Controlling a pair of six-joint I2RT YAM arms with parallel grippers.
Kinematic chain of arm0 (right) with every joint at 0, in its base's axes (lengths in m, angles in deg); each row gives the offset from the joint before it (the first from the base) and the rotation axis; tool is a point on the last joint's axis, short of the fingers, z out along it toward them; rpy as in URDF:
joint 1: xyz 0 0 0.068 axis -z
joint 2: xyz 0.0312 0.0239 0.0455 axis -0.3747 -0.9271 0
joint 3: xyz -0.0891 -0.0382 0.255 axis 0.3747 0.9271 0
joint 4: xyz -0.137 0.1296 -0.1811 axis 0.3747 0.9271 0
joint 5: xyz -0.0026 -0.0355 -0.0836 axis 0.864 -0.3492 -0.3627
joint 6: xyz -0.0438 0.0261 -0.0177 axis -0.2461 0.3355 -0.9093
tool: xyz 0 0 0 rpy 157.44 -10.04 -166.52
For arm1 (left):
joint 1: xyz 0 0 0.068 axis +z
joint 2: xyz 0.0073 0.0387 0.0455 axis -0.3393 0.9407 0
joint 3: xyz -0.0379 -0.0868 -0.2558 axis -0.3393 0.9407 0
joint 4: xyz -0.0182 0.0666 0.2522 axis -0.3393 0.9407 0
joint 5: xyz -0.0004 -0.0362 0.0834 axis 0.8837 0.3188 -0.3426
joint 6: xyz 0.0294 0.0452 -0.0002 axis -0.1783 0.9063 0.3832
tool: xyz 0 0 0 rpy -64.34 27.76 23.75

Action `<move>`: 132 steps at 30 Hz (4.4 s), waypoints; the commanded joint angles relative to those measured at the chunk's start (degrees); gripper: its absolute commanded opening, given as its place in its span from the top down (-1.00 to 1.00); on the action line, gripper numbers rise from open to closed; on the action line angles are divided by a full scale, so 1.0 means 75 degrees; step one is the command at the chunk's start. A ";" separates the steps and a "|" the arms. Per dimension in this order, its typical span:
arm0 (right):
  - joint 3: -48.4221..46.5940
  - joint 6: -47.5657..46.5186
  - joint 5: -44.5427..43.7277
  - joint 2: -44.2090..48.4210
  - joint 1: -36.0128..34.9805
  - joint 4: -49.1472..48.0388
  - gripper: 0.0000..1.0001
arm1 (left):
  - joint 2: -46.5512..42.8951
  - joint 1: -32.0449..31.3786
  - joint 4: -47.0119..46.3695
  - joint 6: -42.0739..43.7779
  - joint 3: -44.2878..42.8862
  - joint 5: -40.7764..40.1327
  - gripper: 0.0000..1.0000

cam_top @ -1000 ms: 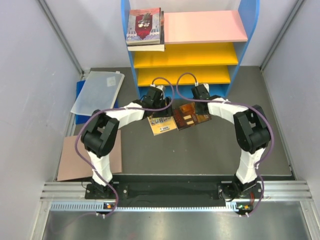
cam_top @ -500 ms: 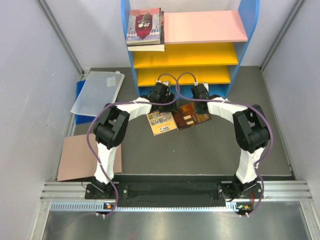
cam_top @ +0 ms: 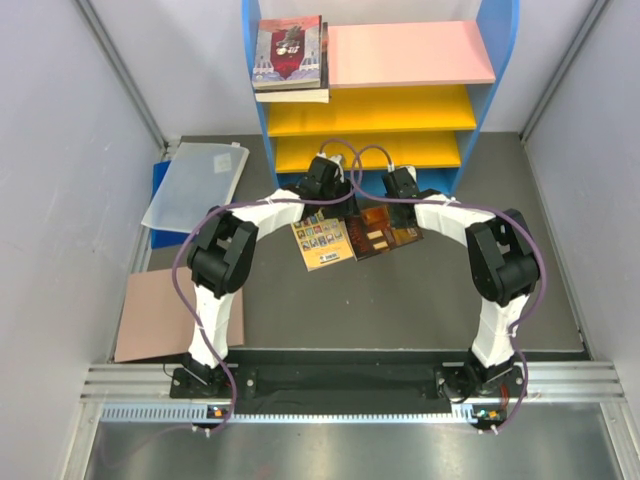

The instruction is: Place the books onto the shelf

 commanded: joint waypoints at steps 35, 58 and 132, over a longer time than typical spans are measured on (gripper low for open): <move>0.4152 0.3404 0.4344 0.5583 0.1531 -0.1083 -0.55 | -0.0934 -0.0346 -0.1151 -0.1493 0.1643 0.2324 1.00; 0.6745 0.5973 0.7523 0.7076 0.2494 -0.3485 -0.53 | -0.1569 -0.0264 -0.1796 -0.2807 0.0766 0.1855 1.00; 0.2482 0.2951 1.0429 0.4252 0.2248 -0.4462 1.00 | -0.6184 -0.0288 -0.3857 -0.1893 0.6002 0.1681 -0.98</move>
